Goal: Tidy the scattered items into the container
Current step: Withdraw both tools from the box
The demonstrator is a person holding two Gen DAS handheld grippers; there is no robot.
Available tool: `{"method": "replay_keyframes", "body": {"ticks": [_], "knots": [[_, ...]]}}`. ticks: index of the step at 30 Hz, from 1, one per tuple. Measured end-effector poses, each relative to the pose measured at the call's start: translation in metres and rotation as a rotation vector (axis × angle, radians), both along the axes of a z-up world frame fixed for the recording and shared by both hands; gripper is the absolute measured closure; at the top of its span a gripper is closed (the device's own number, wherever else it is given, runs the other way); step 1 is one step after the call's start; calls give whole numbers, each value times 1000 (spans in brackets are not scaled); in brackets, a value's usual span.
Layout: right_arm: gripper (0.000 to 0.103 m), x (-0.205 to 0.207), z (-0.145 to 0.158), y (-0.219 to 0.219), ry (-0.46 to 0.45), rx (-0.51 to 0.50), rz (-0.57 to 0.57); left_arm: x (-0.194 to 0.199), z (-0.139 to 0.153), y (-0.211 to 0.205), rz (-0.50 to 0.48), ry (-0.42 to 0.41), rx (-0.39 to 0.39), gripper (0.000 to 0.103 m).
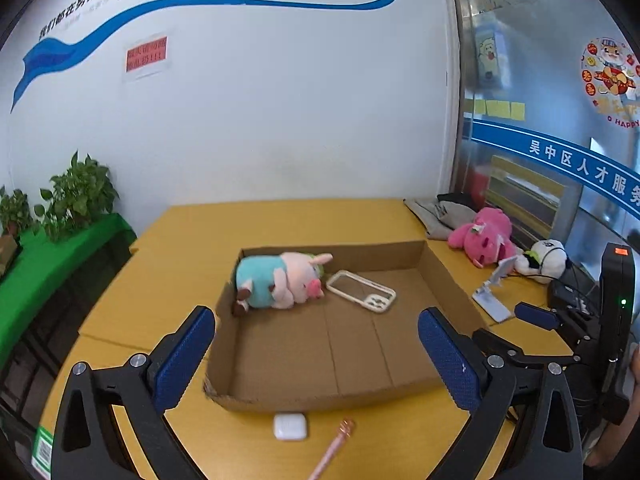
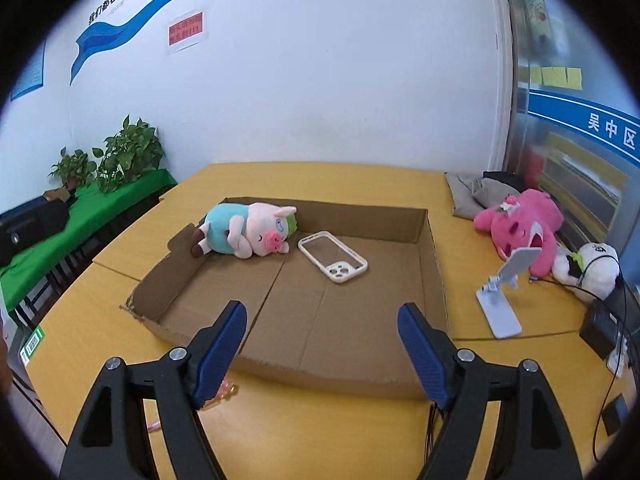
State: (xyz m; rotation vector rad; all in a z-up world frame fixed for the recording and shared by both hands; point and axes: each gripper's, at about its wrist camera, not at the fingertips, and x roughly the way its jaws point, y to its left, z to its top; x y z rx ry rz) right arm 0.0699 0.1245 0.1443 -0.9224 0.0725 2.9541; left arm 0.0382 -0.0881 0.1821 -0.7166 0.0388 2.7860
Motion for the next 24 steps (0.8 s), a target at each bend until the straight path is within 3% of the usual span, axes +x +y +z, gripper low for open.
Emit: {"method": "replay_keyframes", "body": {"ticks": [9,24], "knots": [[25,12,-15,-19,-15,56,-2,16,-24,11,-29,-32,11,0],[25,-4,-41,-9,-71,53,-26,-12,-59,20,-59,-110,19,0]]}}
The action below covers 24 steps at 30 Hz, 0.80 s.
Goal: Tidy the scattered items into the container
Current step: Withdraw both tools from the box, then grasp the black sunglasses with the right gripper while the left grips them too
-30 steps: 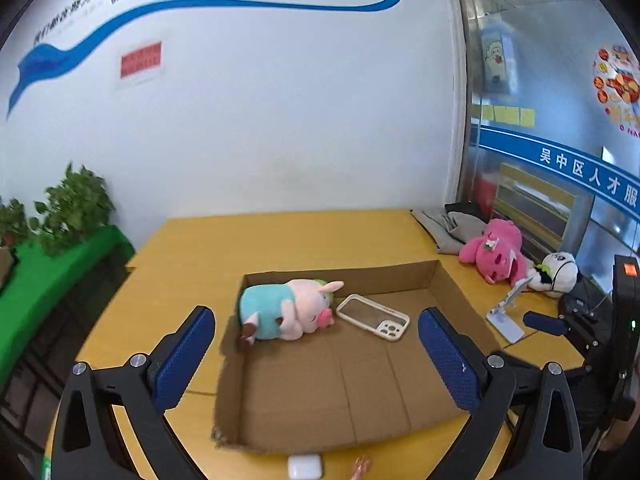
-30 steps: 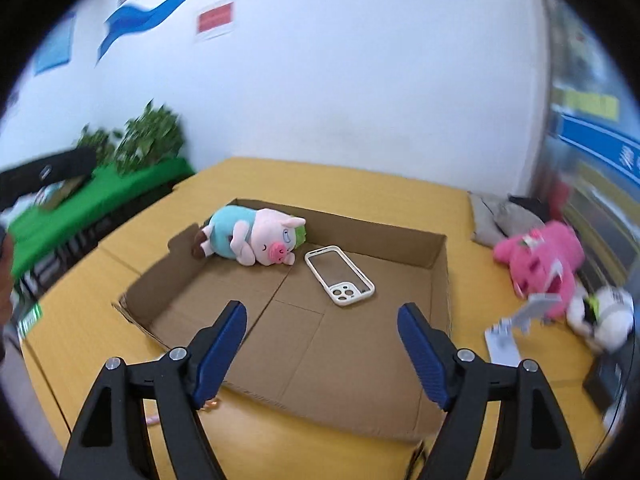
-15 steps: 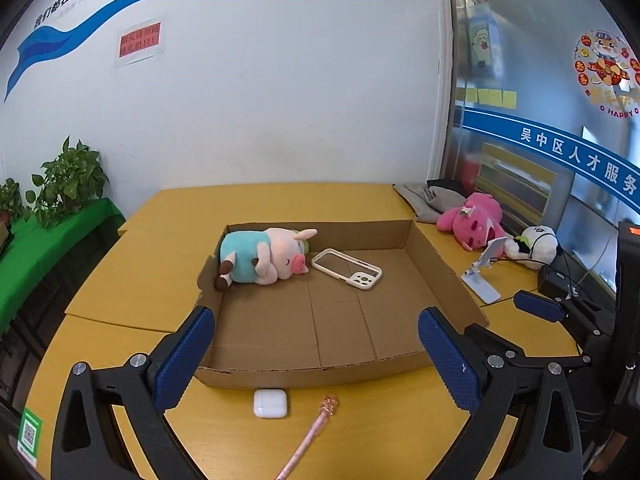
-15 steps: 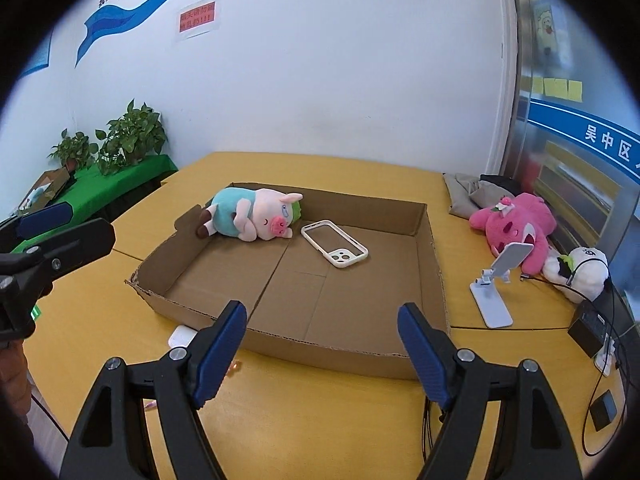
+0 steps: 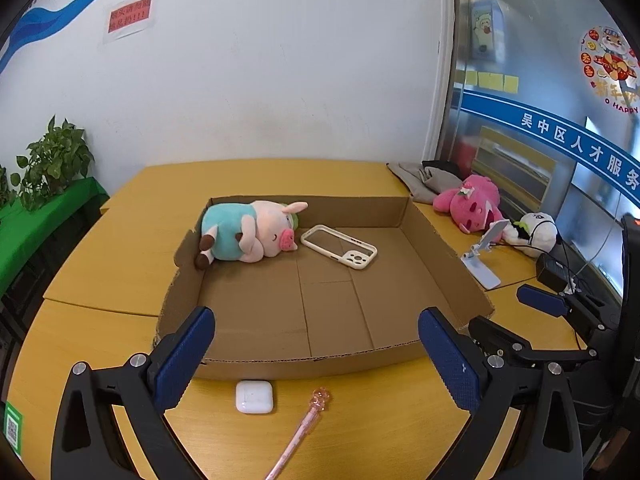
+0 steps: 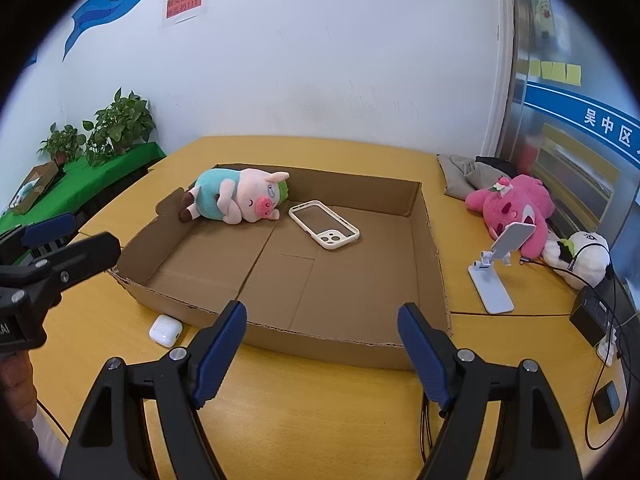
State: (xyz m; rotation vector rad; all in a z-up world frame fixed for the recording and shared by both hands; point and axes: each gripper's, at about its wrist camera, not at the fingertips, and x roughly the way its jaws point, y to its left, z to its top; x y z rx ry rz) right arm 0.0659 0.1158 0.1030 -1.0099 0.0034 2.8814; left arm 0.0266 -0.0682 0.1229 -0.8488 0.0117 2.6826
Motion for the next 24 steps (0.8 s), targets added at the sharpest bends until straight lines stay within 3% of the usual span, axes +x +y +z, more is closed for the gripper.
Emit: {"method": "replay_keyframes", "body": {"ticks": [16,21,24], "knots": [[25,6,-23,22,-34,-14,32,-12,-30,14,-69,-112,34,0],[25,33,-60,71,-113,5,-51,-13,-48,24,-148,-199,85,0],[25,46,-94,97,-218,-20,-123,-18,-62,37,-175,-261,107,0]]}}
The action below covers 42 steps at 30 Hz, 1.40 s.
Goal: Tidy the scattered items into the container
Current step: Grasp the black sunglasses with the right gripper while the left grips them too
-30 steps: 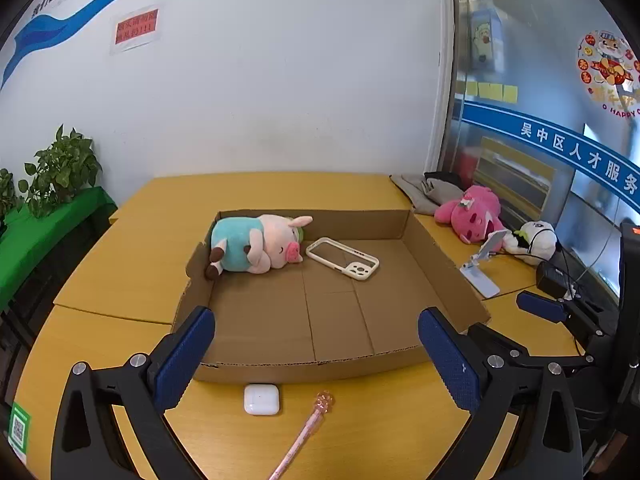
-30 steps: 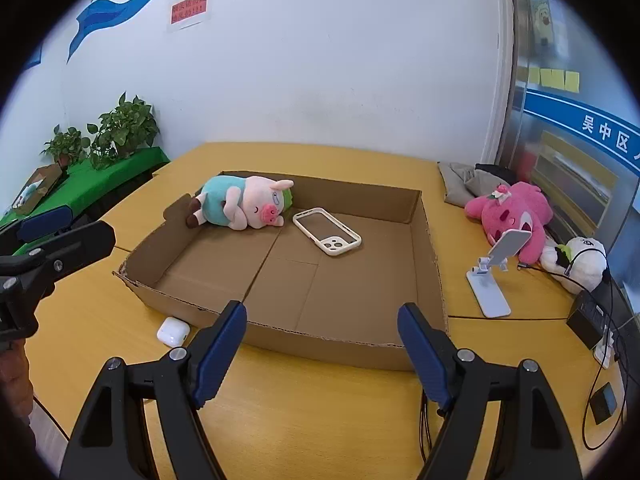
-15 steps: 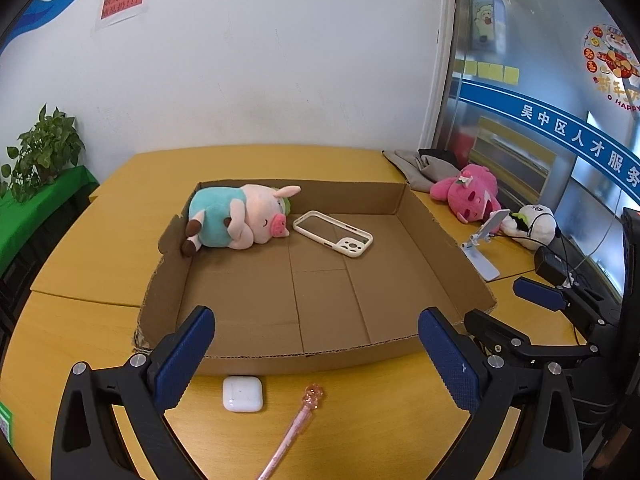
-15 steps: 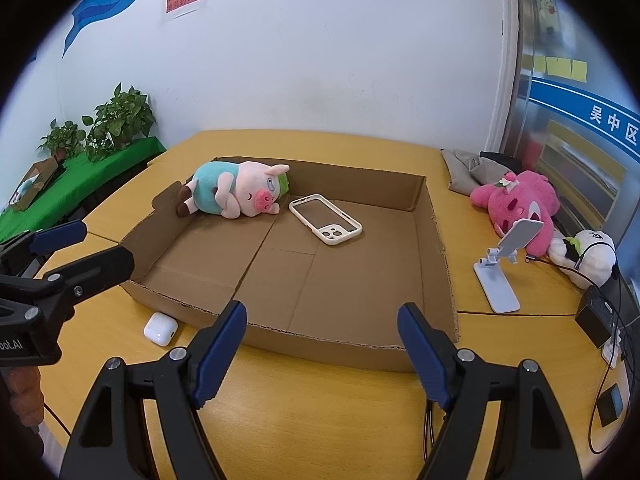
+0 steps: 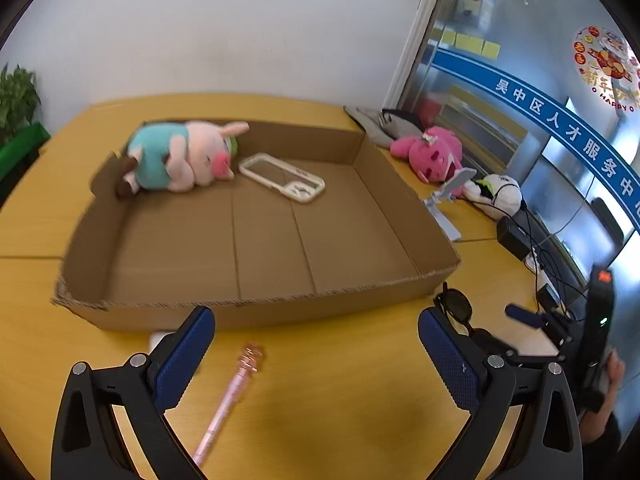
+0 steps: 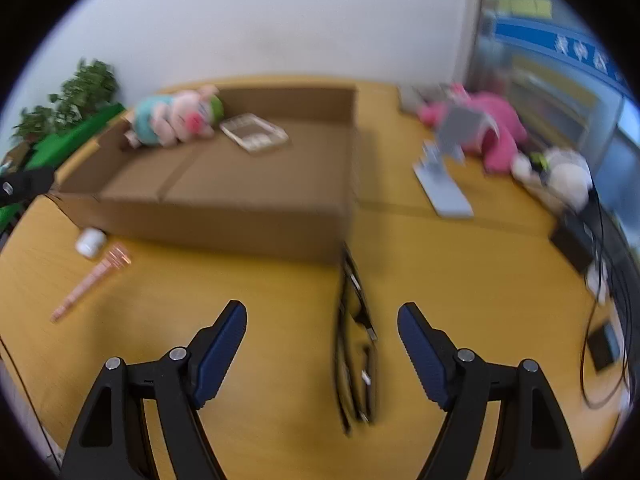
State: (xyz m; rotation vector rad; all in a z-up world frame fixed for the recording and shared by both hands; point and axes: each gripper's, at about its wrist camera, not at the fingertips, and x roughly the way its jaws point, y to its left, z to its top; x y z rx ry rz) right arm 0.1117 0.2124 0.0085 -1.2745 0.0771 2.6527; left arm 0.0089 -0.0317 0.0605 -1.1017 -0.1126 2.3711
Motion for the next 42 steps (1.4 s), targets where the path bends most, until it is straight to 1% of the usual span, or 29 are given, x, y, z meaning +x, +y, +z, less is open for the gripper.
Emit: {"method": "replay_keyframes", "body": {"ticks": [1,2,5,8,9,10,11,12,13,14,15,17,21,26,28,31,34,35,36,37,39,40,41,42], "knots": [[25,1,-8,3,-26,-16,-16,-1,-4,6,-18,-19,8,0],[25,1,-19,3,-61,-38,-8,-2,-7,12,-32,-32,13,0],[25,3,-36,2,-105,-16,-25,-2,-15,27,-67,-64,19,0],[29,1,-49,12,-142,-10,-53,-2,-24,37,-88,-99,25,0],[40,1,-52,15,-161,2,-56,-3,-27,39,-91,-109,23,0],[54,1,-56,16,-178,9,-55,-4,-30,42,-92,-120,23,0],[54,4,-56,18,-172,-10,-48,-4,-33,44,-94,-131,25,0],[57,6,-57,19,-175,-21,-46,-4,-37,47,-100,-143,30,0],[63,7,-57,18,-174,-25,-35,-5,-40,50,-107,-153,33,0],[67,7,-56,16,-174,-27,-25,-5,-43,53,-115,-163,32,0],[74,7,-56,14,-175,-28,-18,-6,-46,57,-122,-173,30,0],[76,8,-55,8,-176,-22,-10,-8,-51,67,-144,-196,34,0],[77,13,-55,2,-164,-51,4,-16,-65,91,-198,-260,47,0],[78,26,-54,-13,-148,-76,15,-24,-92,132,-250,-374,53,2],[78,30,-54,-22,-143,-71,25,-22,-101,147,-267,-417,61,4],[78,33,-55,-34,-137,-53,47,-17,-104,164,-294,-433,50,4],[78,35,-55,-46,-131,-34,73,-13,-104,172,-313,-423,25,6],[78,36,-55,-50,-128,-27,82,-14,-104,171,-307,-426,28,10],[78,37,-55,-53,-124,-18,88,-16,-104,168,-300,-431,34,18],[78,37,-56,-56,-118,-18,93,-18,-104,165,-293,-438,40,23],[78,38,-56,-60,-109,-16,101,-21,-106,159,-282,-455,51,40],[79,38,-56,-63,-103,-12,107,-22,-108,156,-275,-464,57,44],[79,39,-56,-64,-97,-10,108,-23,-109,152,-269,-472,61,53],[79,39,-56,-65,-93,-9,109,-24,-112,148,-265,-486,71,59]]}}
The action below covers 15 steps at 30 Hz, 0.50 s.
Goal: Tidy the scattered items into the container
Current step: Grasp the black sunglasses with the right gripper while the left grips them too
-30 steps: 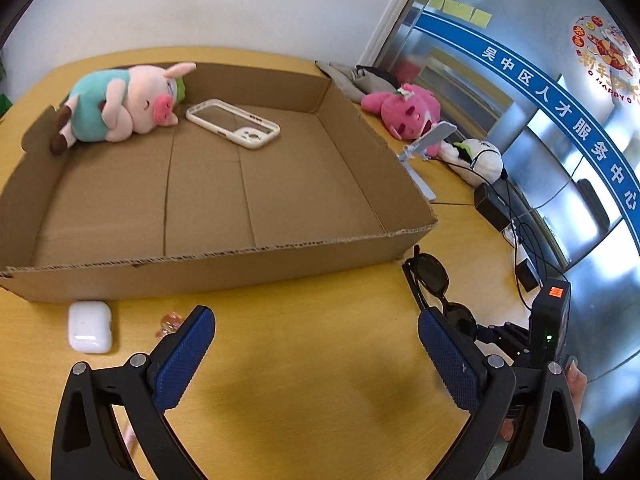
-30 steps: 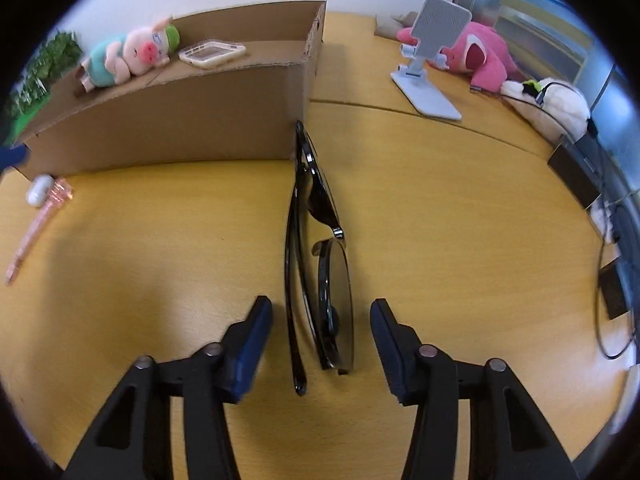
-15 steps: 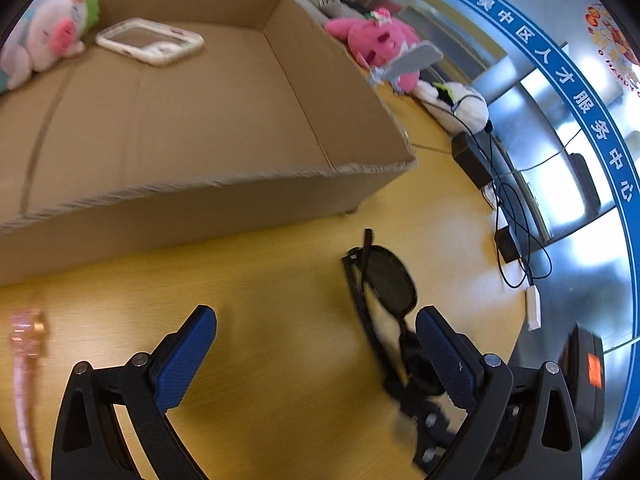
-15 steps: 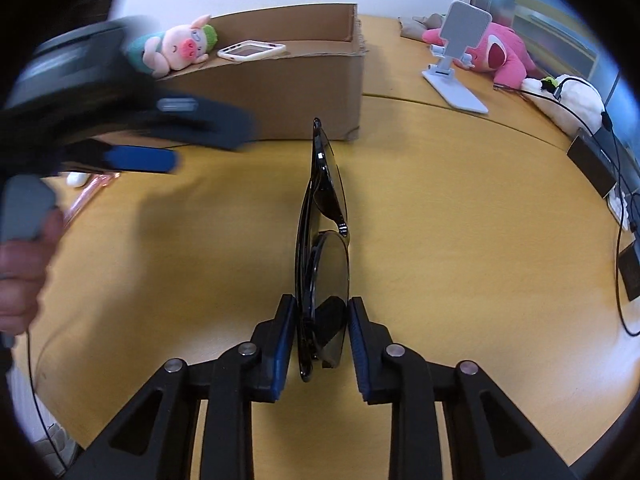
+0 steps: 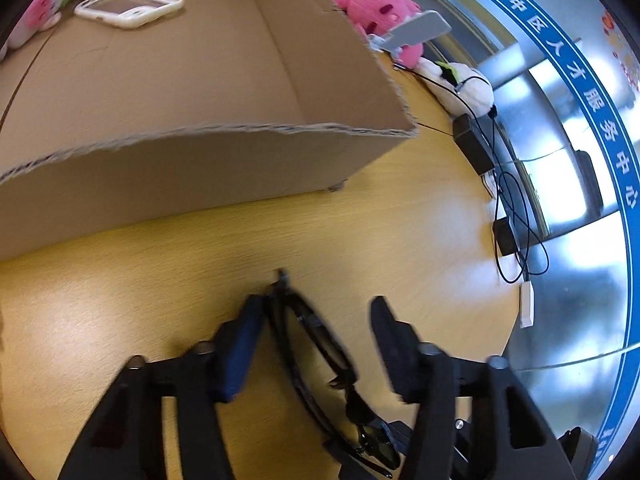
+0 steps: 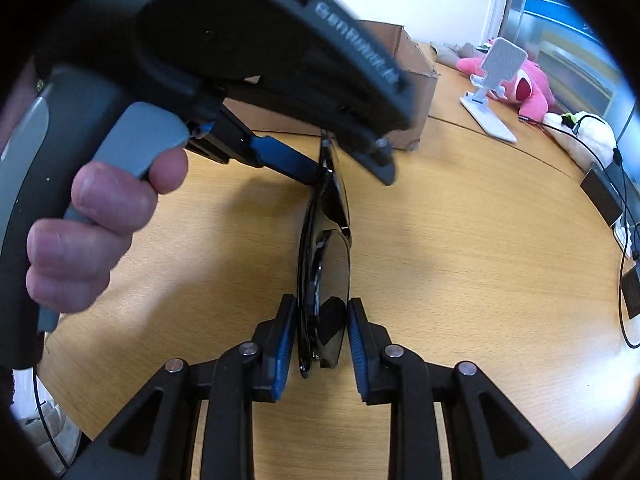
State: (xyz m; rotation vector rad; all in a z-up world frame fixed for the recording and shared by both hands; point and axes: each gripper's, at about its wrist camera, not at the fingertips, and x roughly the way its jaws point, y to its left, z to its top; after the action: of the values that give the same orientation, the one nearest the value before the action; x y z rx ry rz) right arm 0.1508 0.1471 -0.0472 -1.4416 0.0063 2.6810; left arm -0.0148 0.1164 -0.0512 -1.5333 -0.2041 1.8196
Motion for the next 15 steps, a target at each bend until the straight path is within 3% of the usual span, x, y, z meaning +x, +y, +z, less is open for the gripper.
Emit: {"method": "replay_keyframes", "body": {"ticks": [8,15], "knots": [[79,5,5,-4,24,14,5,-1,0,-13,13,-34,39,64],[79,6,32,-5,117,64,10,-1,45,-24,24,58,84,67]]}}
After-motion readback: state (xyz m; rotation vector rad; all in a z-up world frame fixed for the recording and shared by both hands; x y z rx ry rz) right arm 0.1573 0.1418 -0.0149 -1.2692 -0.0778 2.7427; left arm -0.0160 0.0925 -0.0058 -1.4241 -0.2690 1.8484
